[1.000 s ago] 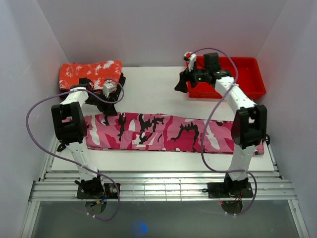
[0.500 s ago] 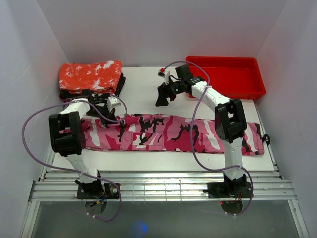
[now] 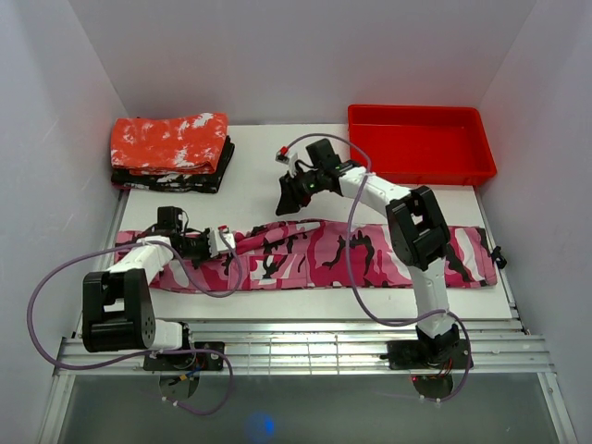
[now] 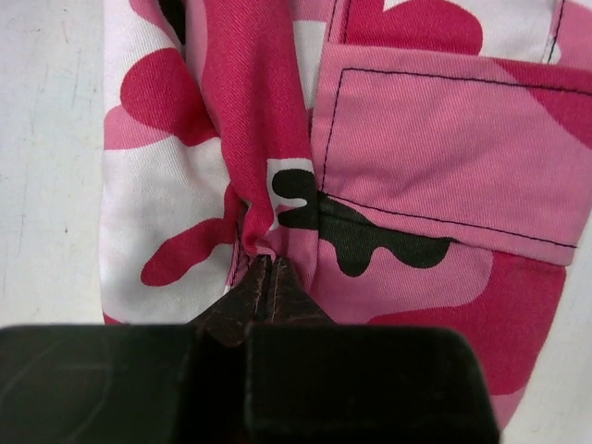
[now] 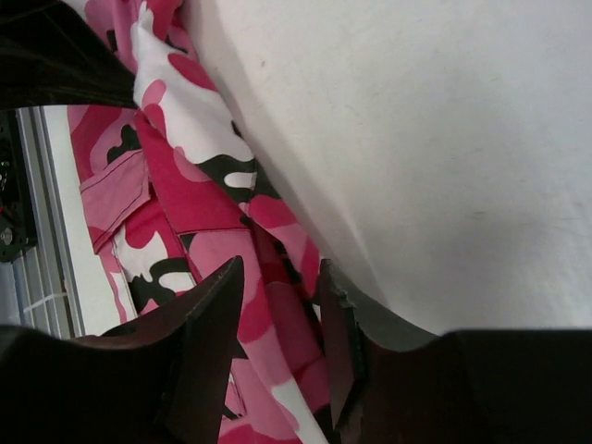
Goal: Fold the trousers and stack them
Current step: Fold the trousers
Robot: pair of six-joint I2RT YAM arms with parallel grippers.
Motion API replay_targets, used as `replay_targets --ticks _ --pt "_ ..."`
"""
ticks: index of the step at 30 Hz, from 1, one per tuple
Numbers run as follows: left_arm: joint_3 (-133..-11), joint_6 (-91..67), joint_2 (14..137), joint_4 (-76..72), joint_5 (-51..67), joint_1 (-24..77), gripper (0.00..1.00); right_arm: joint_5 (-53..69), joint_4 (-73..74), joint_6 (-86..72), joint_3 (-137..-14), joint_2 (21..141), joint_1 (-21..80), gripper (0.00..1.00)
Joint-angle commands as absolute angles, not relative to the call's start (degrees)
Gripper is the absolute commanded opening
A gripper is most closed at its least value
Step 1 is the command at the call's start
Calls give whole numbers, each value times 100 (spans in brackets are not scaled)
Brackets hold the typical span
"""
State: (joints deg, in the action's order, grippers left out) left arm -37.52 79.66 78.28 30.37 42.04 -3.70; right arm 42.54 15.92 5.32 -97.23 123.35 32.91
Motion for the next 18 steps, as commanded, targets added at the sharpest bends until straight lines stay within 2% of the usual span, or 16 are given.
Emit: replay_targets --ticks 1,10,14,15,18 --pt "-3499 8287 7708 2752 4069 -299 0 4202 1406 343 -9370 12296 3656 43" --pt "-3348 8280 7760 2575 3894 -229 0 3569 1547 352 -9045 12551 4131 31" --pt "-3787 7560 7752 2750 4042 -229 25 3323 1459 430 -8719 12489 4227 28" --pt "-4058 7193 7717 2821 4086 -229 38 3227 1442 474 -8580 12472 4236 28" --pt "-4603 6210 7524 2971 4271 -229 54 3094 1205 405 -8211 12331 4306 26"
